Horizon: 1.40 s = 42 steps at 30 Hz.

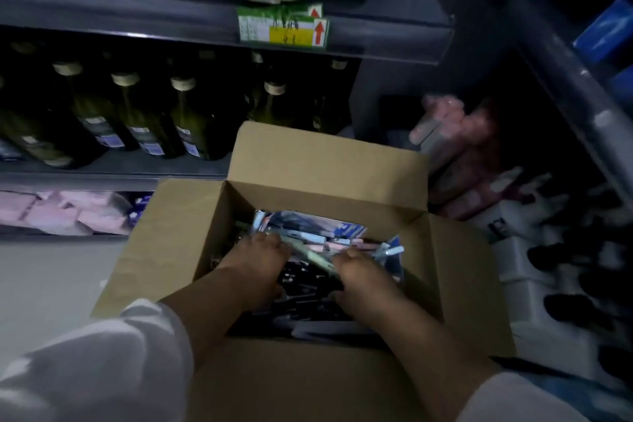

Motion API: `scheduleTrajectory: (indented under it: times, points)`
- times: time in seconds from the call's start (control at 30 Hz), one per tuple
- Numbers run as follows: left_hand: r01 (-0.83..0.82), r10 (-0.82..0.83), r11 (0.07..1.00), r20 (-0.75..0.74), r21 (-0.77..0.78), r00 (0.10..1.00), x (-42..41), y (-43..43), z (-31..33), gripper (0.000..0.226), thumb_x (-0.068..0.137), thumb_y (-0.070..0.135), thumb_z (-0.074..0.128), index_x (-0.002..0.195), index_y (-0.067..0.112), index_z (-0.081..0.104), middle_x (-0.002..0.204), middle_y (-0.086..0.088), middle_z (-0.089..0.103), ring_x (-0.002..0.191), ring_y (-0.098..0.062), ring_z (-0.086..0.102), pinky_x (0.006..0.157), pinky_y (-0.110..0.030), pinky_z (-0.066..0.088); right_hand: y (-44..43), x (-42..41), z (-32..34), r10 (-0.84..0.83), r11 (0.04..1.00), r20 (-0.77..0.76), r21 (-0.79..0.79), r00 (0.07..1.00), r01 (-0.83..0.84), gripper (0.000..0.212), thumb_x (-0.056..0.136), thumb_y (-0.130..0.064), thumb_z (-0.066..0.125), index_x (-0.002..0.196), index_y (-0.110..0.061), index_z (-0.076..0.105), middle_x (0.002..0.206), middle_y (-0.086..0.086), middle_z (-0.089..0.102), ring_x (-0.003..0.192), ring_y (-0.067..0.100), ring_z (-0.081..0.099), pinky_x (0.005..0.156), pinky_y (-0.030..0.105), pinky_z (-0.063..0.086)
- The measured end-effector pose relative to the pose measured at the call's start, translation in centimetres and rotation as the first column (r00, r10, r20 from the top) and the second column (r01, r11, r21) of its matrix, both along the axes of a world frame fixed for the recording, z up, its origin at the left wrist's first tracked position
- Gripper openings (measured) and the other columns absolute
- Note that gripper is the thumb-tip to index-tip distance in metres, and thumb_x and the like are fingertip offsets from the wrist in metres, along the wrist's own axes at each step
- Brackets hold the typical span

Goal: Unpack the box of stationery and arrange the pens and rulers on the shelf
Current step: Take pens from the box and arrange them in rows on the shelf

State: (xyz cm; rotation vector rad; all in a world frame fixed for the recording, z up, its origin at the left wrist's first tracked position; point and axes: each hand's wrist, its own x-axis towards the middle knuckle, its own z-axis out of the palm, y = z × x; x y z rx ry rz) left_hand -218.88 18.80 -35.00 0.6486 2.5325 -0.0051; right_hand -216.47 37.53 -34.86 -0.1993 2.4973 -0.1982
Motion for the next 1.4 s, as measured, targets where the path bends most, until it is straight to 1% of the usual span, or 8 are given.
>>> scheduleTrajectory:
  times: [0.27, 0.63, 0.8, 0.93, 1.03, 1.13, 1.27, 1.4]
  points:
    - [0.020, -0.020, 0.999, 0.008, -0.036, 1.000, -0.4, 0.6, -3.1, 0.085, 0.077, 0.046, 0.069, 0.145, 0.017, 0.027, 0.147, -0.010, 0.031, 0.133, -0.030, 0.033, 0.108, -0.041, 0.032, 0.0, -0.7, -2.7, 0.105, 0.991, -0.016, 0.085, 0.994, -0.103, 0.088, 0.071, -0.043, 0.077, 0.143, -0.019, 0.032, 0.144, 0.006, 0.042, 0.130, 0.026, 0.041, 0.105, 0.037, 0.036]
    - [-0.034, 0.010, 0.979, 0.118, 0.200, 0.993, -1.0, 0.1, -3.7, 0.056, 0.076, 0.043, 0.068, 0.128, 0.026, 0.053, 0.136, 0.002, 0.053, 0.125, -0.021, 0.050, 0.099, -0.031, 0.044, 0.1, -1.4, -3.3, 0.112, 0.984, -0.035, 0.145, 0.993, -0.106, 0.037, 0.082, -0.030, 0.065, 0.114, -0.024, 0.051, 0.126, 0.004, 0.059, 0.116, 0.027, 0.055, 0.094, 0.037, 0.041]
    - [-0.173, 0.129, 0.931, 0.155, 0.322, 0.980, -0.8, 0.2, -3.3, 0.038, 0.074, 0.036, 0.067, 0.109, 0.024, 0.059, 0.109, 0.002, 0.064, 0.103, -0.019, 0.060, 0.084, -0.031, 0.050, 1.9, -1.9, -3.1, -0.138, 0.980, 0.047, -0.135, 0.989, 0.143, 0.030, 0.083, -0.016, 0.059, 0.109, -0.031, 0.057, 0.119, 0.000, 0.064, 0.110, 0.022, 0.059, 0.090, 0.032, 0.047]
    - [-0.378, 0.278, 0.795, 0.270, 0.474, 0.922, -1.0, 0.6, -1.8, 0.024, 0.073, 0.026, 0.071, 0.092, 0.027, 0.056, 0.095, 0.002, 0.069, 0.093, -0.018, 0.064, 0.080, -0.028, 0.051, 3.0, -2.5, -2.6, -0.393, 0.830, 0.093, -0.391, 0.915, 0.397, 0.025, 0.079, -0.016, 0.069, 0.097, -0.029, 0.060, 0.104, -0.006, 0.070, 0.101, 0.016, 0.064, 0.094, 0.037, 0.050]
    - [-0.603, 0.294, 0.503, 0.533, 0.619, 0.793, -1.3, 1.0, 0.2, 0.028, 0.067, 0.029, 0.076, 0.092, 0.023, 0.066, 0.092, 0.004, 0.074, 0.092, -0.014, 0.068, 0.086, -0.031, 0.053, 3.2, -2.3, -0.4, -0.456, 0.728, 0.131, -0.514, 0.880, 0.454, 0.038, 0.081, 0.000, 0.066, 0.102, -0.030, 0.057, 0.104, -0.006, 0.068, 0.101, 0.013, 0.061, 0.090, 0.026, 0.048]
    - [-0.732, 0.326, 0.290, 0.655, 0.617, 0.682, -1.2, 1.2, 2.8, 0.018, 0.074, 0.005, 0.076, 0.086, 0.017, 0.070, 0.079, 0.006, 0.072, 0.075, -0.008, 0.065, 0.072, -0.019, 0.050, 3.3, -1.6, 2.0, -0.473, 0.666, 0.186, -0.565, 0.861, 0.488, 0.046, 0.082, 0.010, 0.061, 0.110, -0.027, 0.054, 0.100, -0.011, 0.064, 0.092, 0.003, 0.059, 0.075, 0.007, 0.042]
    - [-0.803, 0.399, 0.223, 0.700, 0.552, 0.592, -0.8, 0.9, 6.3, 0.015, 0.080, 0.002, 0.069, 0.093, 0.009, 0.070, 0.079, -0.002, 0.071, 0.068, -0.011, 0.063, 0.058, -0.012, 0.049, 3.6, -0.4, 4.9, -0.503, 0.644, 0.202, -0.561, 0.840, 0.520, 0.044, 0.084, 0.003, 0.062, 0.115, -0.028, 0.058, 0.104, -0.009, 0.067, 0.098, 0.009, 0.061, 0.085, 0.018, 0.044]
    - [-0.839, 0.374, 0.193, 0.752, 0.509, 0.543, 0.0, 0.9, 10.4, 0.011, 0.081, 0.006, 0.071, 0.091, 0.009, 0.067, 0.080, -0.005, 0.069, 0.076, -0.017, 0.066, 0.061, -0.017, 0.049, 3.8, 0.7, 8.4, -0.563, 0.616, 0.204, -0.543, 0.801, 0.571, 0.040, 0.085, 0.002, 0.059, 0.097, -0.035, 0.060, 0.081, -0.015, 0.062, 0.074, 0.003, 0.054, 0.075, 0.024, 0.042]
